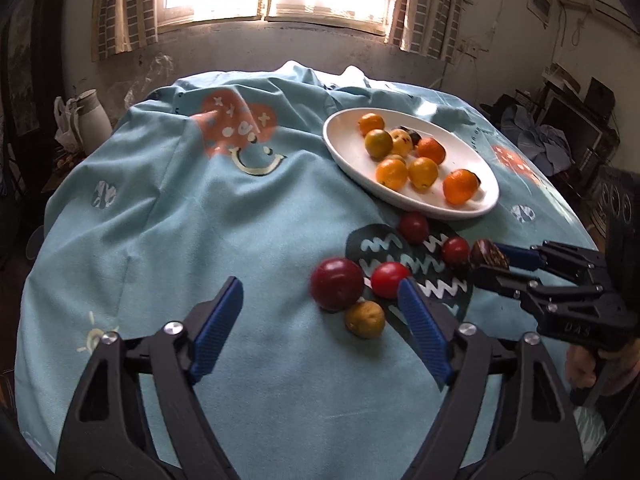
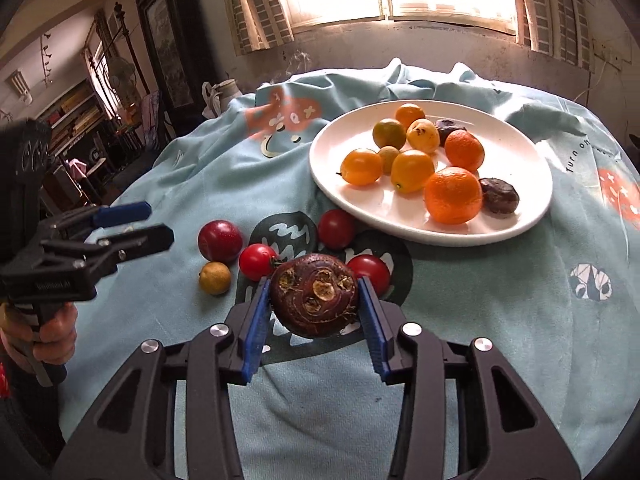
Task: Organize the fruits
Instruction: 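Hold the dark brown fruit in the right tool while the left tool grasps a yellow fruit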
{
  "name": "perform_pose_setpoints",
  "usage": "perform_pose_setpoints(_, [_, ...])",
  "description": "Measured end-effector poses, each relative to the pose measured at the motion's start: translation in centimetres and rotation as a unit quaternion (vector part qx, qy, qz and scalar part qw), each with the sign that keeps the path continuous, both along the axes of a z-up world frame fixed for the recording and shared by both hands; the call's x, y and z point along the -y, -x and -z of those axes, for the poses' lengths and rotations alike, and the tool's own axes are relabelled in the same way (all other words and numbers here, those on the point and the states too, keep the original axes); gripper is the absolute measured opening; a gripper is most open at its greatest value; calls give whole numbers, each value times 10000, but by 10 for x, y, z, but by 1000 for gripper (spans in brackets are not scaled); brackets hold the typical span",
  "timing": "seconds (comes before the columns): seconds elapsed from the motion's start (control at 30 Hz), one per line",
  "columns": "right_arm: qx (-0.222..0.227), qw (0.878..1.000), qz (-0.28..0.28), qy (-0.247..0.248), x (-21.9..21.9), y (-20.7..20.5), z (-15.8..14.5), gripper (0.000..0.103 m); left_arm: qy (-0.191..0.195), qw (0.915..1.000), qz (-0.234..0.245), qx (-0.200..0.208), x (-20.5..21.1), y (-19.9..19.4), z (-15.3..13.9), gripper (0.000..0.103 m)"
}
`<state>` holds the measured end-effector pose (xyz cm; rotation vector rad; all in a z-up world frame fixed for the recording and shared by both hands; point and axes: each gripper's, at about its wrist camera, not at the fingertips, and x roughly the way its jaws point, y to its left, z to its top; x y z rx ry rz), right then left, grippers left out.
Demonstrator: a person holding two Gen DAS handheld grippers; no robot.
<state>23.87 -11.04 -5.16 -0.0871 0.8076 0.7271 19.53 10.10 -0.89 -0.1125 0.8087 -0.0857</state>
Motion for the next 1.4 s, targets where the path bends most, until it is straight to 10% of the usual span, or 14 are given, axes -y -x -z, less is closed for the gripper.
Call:
perform_pose_setpoints(0.17, [-70, 10000, 9, -54, 3, 2, 0, 44, -182, 9976, 560, -351, 26, 8, 24, 42])
perform_pose_setpoints(0.7, [-90, 9999, -60, -14, -1, 6, 2, 44, -349, 9959, 293, -786, 39, -23, 45, 41])
perform_pose_setpoints(1.4, [-163, 9997, -175, -24, 0, 7, 4, 44, -638, 9971, 115, -396, 54, -3, 36, 29])
